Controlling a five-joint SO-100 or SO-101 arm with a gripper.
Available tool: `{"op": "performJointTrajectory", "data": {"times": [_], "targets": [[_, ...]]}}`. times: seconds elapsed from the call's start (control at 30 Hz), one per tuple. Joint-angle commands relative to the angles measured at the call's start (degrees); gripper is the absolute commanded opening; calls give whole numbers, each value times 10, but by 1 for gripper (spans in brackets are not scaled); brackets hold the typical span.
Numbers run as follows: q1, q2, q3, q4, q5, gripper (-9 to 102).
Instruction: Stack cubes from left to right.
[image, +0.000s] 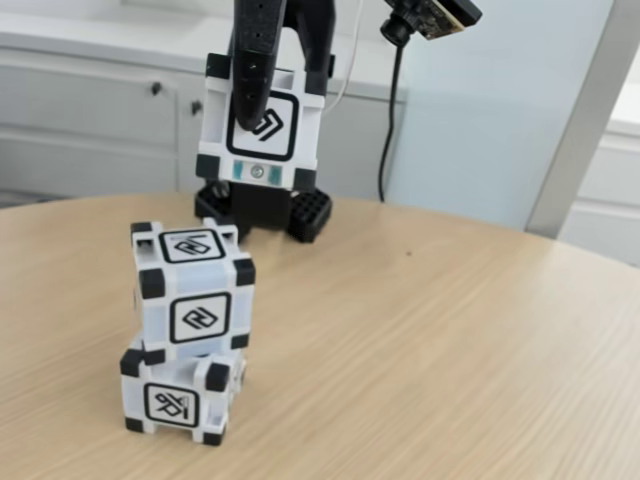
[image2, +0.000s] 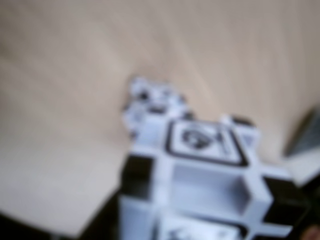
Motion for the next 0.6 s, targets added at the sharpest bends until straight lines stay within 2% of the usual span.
{"op": "performJointTrajectory", "data": {"times": [0.0,0.2,0.57], "targets": [[17,13,-3,2,-7,12],[97,11,-2,2,-23,13],[94,3,-2,2,-33,13]]}}
